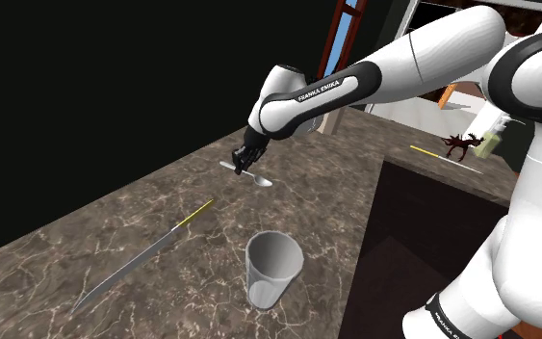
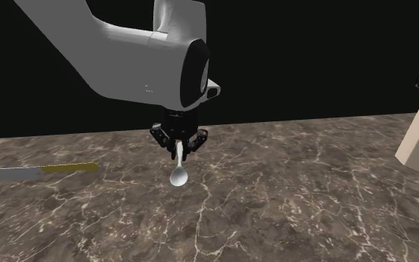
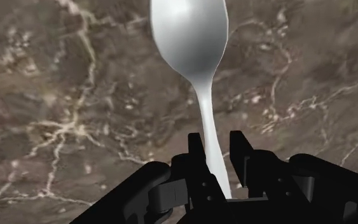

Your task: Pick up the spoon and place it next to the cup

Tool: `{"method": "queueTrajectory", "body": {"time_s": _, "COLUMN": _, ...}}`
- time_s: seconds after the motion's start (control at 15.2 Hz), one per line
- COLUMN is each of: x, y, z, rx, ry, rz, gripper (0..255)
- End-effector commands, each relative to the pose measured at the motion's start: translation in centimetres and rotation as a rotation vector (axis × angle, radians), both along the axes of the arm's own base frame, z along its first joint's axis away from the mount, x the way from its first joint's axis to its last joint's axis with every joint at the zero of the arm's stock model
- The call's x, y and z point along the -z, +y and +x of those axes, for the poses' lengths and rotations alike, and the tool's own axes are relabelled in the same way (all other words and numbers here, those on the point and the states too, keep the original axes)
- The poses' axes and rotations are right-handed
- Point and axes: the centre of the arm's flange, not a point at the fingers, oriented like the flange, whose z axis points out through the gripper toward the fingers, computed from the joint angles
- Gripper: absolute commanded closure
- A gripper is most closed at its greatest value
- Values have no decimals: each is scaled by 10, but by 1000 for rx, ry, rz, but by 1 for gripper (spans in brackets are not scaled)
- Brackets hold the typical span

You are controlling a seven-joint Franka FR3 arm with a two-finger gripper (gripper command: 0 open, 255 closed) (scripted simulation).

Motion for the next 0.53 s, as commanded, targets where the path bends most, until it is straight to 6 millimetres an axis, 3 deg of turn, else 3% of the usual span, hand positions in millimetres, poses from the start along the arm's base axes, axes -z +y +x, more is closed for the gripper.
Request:
{"method": "queueTrajectory", "body": {"time_s": 0.0, "x": 0, "y": 0, "z": 0, "rx": 0, "ry": 0, "rz": 0, "gripper": 255}}
{"method": "queueTrajectory", "body": {"time_s": 0.46, "x": -37, "y": 0, "z": 0, "rx": 0, "ry": 0, "rz": 0, "gripper": 255}}
